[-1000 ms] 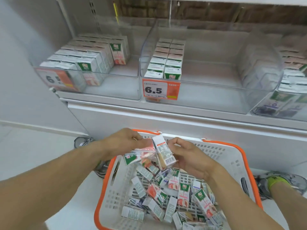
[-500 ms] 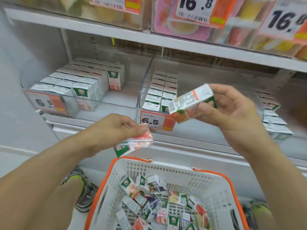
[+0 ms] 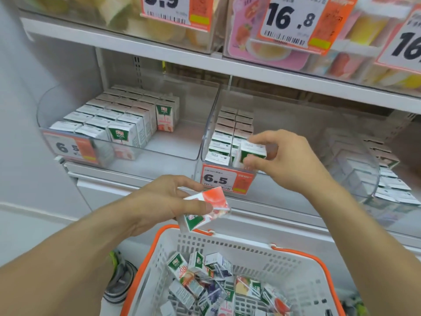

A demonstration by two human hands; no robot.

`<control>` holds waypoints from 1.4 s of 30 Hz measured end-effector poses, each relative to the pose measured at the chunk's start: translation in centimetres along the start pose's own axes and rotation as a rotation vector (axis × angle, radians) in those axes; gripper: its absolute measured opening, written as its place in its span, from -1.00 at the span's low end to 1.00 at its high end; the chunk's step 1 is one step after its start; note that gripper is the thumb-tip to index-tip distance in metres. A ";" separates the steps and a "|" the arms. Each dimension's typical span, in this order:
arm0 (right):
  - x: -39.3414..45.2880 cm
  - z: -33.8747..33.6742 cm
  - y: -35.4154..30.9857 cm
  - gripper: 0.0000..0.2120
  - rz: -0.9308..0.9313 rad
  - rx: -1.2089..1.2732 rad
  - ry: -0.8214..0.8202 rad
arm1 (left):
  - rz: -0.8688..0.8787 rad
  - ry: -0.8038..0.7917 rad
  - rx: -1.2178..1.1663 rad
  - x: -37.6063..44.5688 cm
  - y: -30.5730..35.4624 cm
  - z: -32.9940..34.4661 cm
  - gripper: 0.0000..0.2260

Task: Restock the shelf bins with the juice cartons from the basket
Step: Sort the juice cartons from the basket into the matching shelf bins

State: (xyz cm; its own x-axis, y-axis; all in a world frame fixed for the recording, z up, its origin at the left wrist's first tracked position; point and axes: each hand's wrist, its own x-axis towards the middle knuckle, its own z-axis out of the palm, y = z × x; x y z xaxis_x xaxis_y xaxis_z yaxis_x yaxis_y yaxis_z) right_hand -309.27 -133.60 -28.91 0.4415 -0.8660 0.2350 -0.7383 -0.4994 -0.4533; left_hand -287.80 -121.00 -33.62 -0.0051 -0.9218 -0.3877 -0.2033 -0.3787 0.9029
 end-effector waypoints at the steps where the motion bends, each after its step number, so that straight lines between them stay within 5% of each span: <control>1: 0.0 0.4 0.0 -0.64 -0.007 -0.037 -0.046 | -0.001 0.029 -0.019 0.1 0.0 0.1 -0.59; 10: -1.3 1.5 0.6 -0.75 -0.133 -0.146 -0.188 | -0.012 0.060 -0.290 -0.2 0.8 1.0 -0.76; 13: -2.9 1.2 -0.3 -0.66 -0.290 -0.013 -0.062 | 0.012 0.056 -0.345 -0.3 0.8 1.1 -0.78; 17: -5.4 2.1 -1.7 -0.54 -0.492 0.064 -0.242 | 0.060 0.016 -0.390 -0.5 1.1 1.1 -0.65; 20: -5.7 3.7 -1.7 -0.60 -0.518 0.017 -0.090 | 0.185 -0.149 -0.349 -0.9 0.9 0.7 -0.46; 24: -5.6 3.7 -2.3 -0.71 -0.499 0.159 0.093 | 0.390 -0.303 -0.319 -1.7 0.5 -1.2 -0.48; 26: -5.7 3.6 -2.9 -0.73 -0.404 0.310 0.103 | 0.473 -0.193 -0.169 -1.7 0.2 -1.8 -0.58; 30: -5.5 4.4 -5.4 -0.84 -0.217 0.664 -0.031 | 0.644 0.294 0.299 -1.3 -0.3 -2.1 -0.77; 35: -4.3 4.4 -7.8 -0.77 -0.179 0.683 -0.132 | 0.626 0.228 -0.036 -1.6 -1.1 -4.0 -0.58; 39: -3.0 4.2 -9.8 -0.64 -0.241 0.562 -0.069 | 0.644 0.326 0.042 -2.8 -1.2 -5.3 -0.68; 42: -1.6 4.7 -11.8 -0.74 -0.304 0.505 -0.037 | 0.655 0.405 0.103 -3.2 -1.8 -7.1 -0.67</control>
State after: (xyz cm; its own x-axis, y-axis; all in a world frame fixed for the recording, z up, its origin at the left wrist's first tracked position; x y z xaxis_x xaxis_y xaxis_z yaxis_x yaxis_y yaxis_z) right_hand -298.84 -126.17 -27.97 0.6197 -0.6800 0.3919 -0.2462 -0.6426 -0.7256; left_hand -280.51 -117.95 -32.70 0.1984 -0.9210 0.3353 -0.3726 0.2456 0.8949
